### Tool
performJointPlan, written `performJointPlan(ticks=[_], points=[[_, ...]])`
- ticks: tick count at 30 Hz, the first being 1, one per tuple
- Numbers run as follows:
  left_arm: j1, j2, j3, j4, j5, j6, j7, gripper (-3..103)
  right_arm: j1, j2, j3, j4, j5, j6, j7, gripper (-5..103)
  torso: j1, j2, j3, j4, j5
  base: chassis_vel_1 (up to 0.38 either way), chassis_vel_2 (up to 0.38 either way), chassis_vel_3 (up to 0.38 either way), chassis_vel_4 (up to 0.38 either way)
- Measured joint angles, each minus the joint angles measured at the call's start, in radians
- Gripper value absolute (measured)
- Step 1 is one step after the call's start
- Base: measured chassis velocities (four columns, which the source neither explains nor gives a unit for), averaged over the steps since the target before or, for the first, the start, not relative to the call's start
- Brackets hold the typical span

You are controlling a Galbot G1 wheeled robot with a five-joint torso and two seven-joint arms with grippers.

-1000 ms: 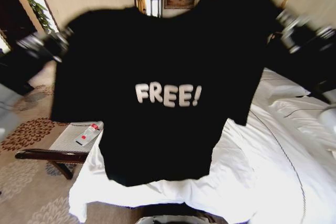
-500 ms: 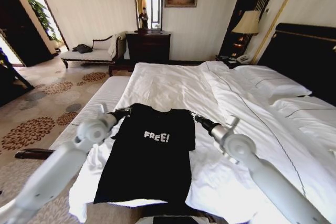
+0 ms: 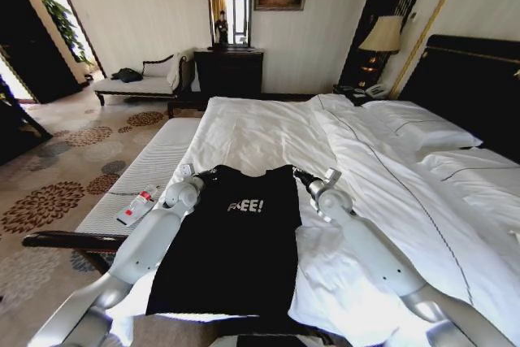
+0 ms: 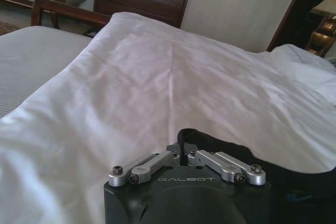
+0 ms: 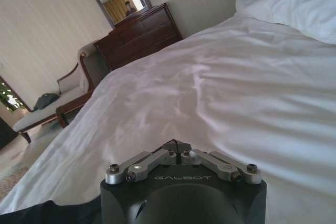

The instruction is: Fold the clothes on the bed.

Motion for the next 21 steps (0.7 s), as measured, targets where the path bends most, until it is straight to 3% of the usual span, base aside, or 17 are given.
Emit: performJointPlan(ticks=[9,13,21], points=[[0.007,-0.046,-0.026,0.151,0.065,-0.061,0.025,1,-0.035,0.080,0.023,-0.097,-0.095,0.024,-0.001,0,0.000,0.000,0.000,-0.0006,-0.0003,0.000,0.000,0.000,0.000],[0.009,-0.063,-0.038,0.190,0.079,-0.089,0.036,1,-0.023,0.134,0.033,-0.132,-0.108,0.041,0.001,0,0.000,0.000,0.000,0.0003,-0.0003,0.000,0.000,0.000,0.000],[0.009,-0.085,-0.048,0.218,0.085,-0.133,0.064,1,0.001,0.175,0.032,-0.188,-0.150,0.082,-0.040,0,0.000,0.000,0.000,-0.0004,-0.0002,0.000,0.000,0.000,0.000]])
